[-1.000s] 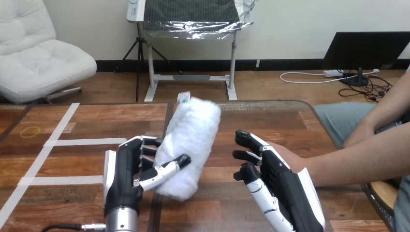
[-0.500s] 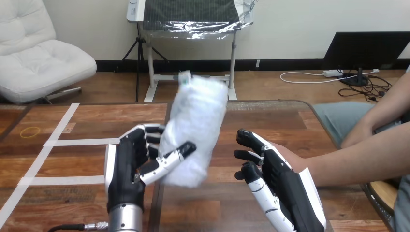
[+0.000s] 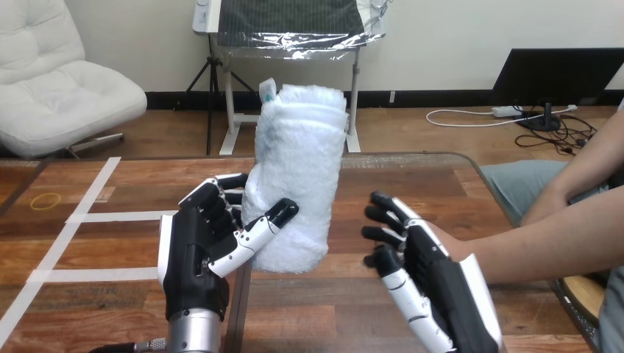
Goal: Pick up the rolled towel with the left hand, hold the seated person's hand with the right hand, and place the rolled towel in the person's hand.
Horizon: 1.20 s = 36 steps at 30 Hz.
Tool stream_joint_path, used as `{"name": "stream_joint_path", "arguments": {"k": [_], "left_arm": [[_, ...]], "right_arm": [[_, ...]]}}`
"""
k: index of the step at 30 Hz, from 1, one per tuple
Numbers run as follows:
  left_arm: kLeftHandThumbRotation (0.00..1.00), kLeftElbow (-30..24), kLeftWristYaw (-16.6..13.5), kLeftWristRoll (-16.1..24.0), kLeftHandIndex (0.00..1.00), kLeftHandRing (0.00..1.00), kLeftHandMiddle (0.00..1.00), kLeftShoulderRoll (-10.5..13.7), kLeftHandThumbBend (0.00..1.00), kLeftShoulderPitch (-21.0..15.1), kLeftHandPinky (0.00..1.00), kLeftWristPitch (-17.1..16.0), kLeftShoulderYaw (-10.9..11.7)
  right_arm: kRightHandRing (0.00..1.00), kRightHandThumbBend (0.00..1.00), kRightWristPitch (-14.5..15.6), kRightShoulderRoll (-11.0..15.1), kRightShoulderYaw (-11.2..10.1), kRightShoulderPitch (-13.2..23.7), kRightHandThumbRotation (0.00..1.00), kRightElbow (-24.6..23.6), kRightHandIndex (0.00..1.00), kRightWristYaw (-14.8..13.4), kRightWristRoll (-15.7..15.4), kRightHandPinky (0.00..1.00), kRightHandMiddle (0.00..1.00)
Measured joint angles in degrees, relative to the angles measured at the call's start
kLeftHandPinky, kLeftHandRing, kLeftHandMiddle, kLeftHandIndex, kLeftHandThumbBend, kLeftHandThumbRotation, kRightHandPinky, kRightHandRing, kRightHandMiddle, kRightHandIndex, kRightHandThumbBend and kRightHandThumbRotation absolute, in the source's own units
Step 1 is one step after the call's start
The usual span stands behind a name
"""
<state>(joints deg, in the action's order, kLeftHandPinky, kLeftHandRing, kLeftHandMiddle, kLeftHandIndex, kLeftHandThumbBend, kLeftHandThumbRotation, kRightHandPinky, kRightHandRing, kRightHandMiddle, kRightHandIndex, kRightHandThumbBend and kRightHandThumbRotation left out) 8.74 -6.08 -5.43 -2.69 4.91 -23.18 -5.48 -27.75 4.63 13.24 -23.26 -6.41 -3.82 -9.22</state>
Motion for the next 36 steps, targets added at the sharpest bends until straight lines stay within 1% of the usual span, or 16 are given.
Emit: {"name": "stream_joint_path", "arguments": {"k": [5,6,9,13,16,21,22,24,27,30,31,36], "left_arm": [[0.03,-0.25,2.46,-1.99,0.49,0.39,0.43,-0.01,0.70,0.39,0.34,-1.09,-0.01],[0.03,-0.35,2.89,-2.36,0.49,0.39,0.43,-0.01,0.70,0.49,0.34,-1.16,-0.01],[0.03,-0.76,4.42,-3.89,0.50,0.39,0.44,-0.02,0.70,0.89,0.33,-1.20,-0.03],[0.03,-1.60,6.15,-5.71,0.49,0.39,0.44,-0.01,0.70,1.66,0.34,-1.20,-0.10],[0.02,-2.16,7.14,-6.28,0.49,0.39,0.44,-0.01,0.69,2.09,0.34,-1.20,-0.14],[0.02,-2.85,8.06,-6.26,0.49,0.38,0.43,-0.02,0.69,2.48,0.33,-1.20,-0.14],[0.02,-2.94,8.19,-6.21,0.49,0.38,0.43,-0.02,0.68,2.54,0.33,-1.20,-0.15],[0.02,-3.09,8.48,-6.13,0.49,0.38,0.43,-0.02,0.68,2.64,0.33,-1.21,-0.15],[0.02,-3.24,8.88,-6.02,0.49,0.38,0.43,-0.02,0.68,2.83,0.33,-1.26,-0.16],[0.03,-3.32,9.21,-5.89,0.49,0.38,0.43,-0.04,0.69,3.01,0.34,-1.40,-0.18],[0.03,-3.32,9.27,-5.81,0.49,0.38,0.43,-0.04,0.69,3.07,0.34,-1.48,-0.19],[0.03,-3.32,9.61,-5.61,0.49,0.38,0.43,-0.06,0.69,3.26,0.34,-1.75,-0.19]], "right_arm": [[0.93,0.61,0.00,0.04,-1.37,0.57,0.74,0.01,0.93,-0.83,-1.09,0.79,0.95],[0.94,0.61,0.00,0.06,-1.69,0.71,0.73,0.01,0.93,-1.03,-1.51,0.80,0.96],[0.97,0.61,0.01,0.34,-3.03,1.22,0.72,0.01,0.95,-1.79,-3.49,0.85,0.98],[0.99,0.61,0.34,0.89,-4.85,1.90,0.71,-0.04,0.99,-2.89,-7.12,0.95,0.99],[0.99,0.60,1.39,1.81,-6.23,2.27,0.70,-0.40,0.99,-3.74,-10.77,0.98,1.00],[1.00,0.59,3.38,3.89,-8.17,2.57,0.66,-1.43,1.00,-4.35,-16.52,0.99,1.00],[1.00,0.58,3.84,4.36,-8.57,2.57,0.64,-1.73,1.00,-4.36,-17.49,1.00,1.00],[1.00,0.58,5.12,5.24,-9.32,2.57,0.62,-2.60,1.00,-4.35,-19.55,1.00,1.00],[1.00,0.57,6.86,6.48,-10.31,2.60,0.56,-3.76,1.00,-4.34,-21.70,1.00,1.00],[1.00,0.57,8.24,7.53,-11.38,2.66,0.46,-4.73,1.00,-4.27,-23.48,1.00,1.00],[1.00,0.58,8.64,7.95,-11.72,2.75,0.41,-4.96,1.00,-4.26,-24.00,1.00,1.00],[1.00,0.59,11.21,10.28,-13.36,3.31,0.30,-6.62,1.00,-3.27,-27.61,1.00,1.00]]}}
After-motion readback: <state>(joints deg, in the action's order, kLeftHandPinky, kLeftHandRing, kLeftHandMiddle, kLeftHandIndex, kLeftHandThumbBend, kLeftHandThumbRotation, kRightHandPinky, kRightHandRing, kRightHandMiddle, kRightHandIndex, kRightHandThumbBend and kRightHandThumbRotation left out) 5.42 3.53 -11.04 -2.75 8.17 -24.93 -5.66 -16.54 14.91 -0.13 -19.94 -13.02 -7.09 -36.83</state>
